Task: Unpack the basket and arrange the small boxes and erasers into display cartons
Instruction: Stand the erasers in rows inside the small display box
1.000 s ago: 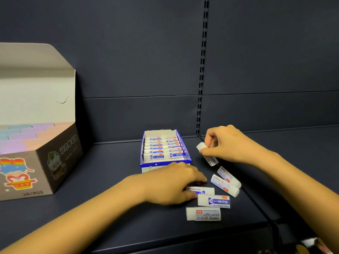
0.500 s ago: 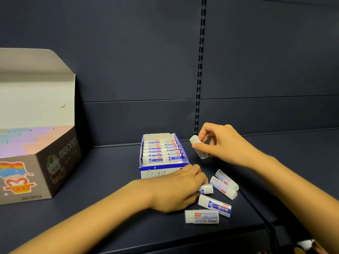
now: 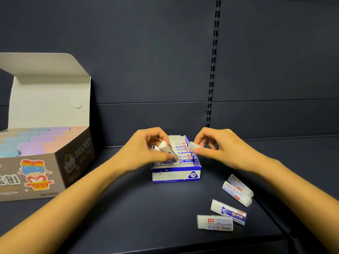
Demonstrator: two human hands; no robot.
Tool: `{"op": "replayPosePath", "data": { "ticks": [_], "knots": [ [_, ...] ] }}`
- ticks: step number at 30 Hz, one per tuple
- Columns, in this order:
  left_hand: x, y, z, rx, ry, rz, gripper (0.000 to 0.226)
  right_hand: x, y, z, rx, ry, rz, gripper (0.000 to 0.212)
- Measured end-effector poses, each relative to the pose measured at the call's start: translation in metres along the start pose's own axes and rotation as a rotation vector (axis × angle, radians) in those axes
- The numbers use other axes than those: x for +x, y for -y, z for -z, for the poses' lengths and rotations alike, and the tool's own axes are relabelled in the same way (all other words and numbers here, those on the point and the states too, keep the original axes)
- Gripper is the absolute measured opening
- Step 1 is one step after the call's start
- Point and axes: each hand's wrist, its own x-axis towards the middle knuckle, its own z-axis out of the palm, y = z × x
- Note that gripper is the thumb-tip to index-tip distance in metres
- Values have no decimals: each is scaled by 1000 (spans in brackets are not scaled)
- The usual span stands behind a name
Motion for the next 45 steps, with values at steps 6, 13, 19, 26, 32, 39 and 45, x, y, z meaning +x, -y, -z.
{"op": "replayPosePath", "data": {
  "ticks": [6,13,19,26,32,39,45],
  "knots": [
    [10,14,8,-12,-67,121,15,13,4,-8,-75,89,22,25],
    [19,24,9,135,-55,162,5,21,7,-16,27,257,-68,21],
    [23,35,7,205,-62,189,5,28,1,-23,40,317,-125,18],
    [24,43,1,303,20,220,16,37,-3,-27,17,280,-76,23],
    [24,46,0,395,70,197,24,42,0,-34,52,261,-63,20],
    [26,44,-2,651,77,152,27,42,-1,-37,-79,287,-56,15],
    [28,40,-6,883,89,24,21,38,-4,-40,-196,303,-48,25]
  ]
}}
